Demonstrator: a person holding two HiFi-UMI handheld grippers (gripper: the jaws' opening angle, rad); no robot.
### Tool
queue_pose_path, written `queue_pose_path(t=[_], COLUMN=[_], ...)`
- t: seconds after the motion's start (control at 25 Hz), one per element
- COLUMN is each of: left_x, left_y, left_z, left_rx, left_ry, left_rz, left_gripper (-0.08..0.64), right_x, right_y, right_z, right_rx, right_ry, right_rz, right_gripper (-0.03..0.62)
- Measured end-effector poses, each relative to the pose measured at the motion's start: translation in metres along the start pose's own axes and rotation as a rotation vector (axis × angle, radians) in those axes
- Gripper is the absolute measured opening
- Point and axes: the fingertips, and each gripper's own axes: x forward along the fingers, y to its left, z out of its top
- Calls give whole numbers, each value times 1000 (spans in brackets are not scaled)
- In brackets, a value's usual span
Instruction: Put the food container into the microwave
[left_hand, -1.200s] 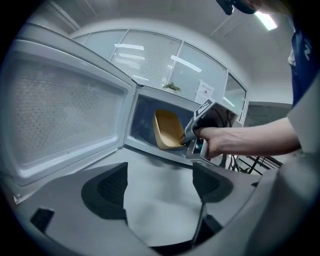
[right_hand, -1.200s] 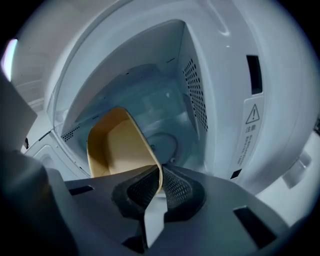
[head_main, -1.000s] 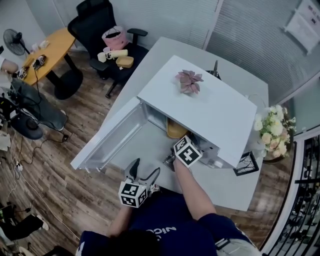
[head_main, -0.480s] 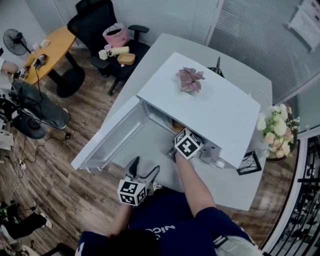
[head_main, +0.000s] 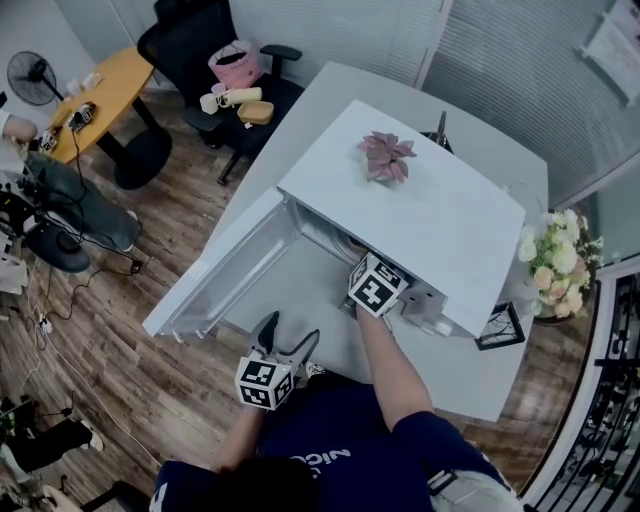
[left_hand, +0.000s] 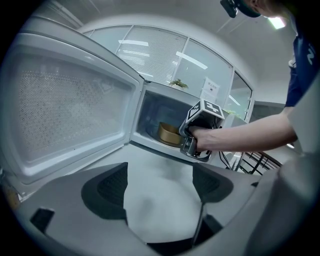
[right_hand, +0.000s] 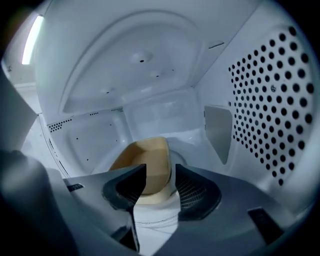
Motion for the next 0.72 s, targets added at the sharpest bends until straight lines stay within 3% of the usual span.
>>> queue_pose_path(t=[0.36,0.72], left_x=[-5,-6], left_y=[7,0], left_z=[3,7], left_rx=[3,10], left_ry=[-11,-38], left_rz=[14,-6], left_gripper=[390,390], right_x=[-9,-41], right_y=[19,35], right_z=[10,15], right_rx=[-93,-165], right_ry=[-75,-111], right_rz=[118,230], right_gripper=[339,359])
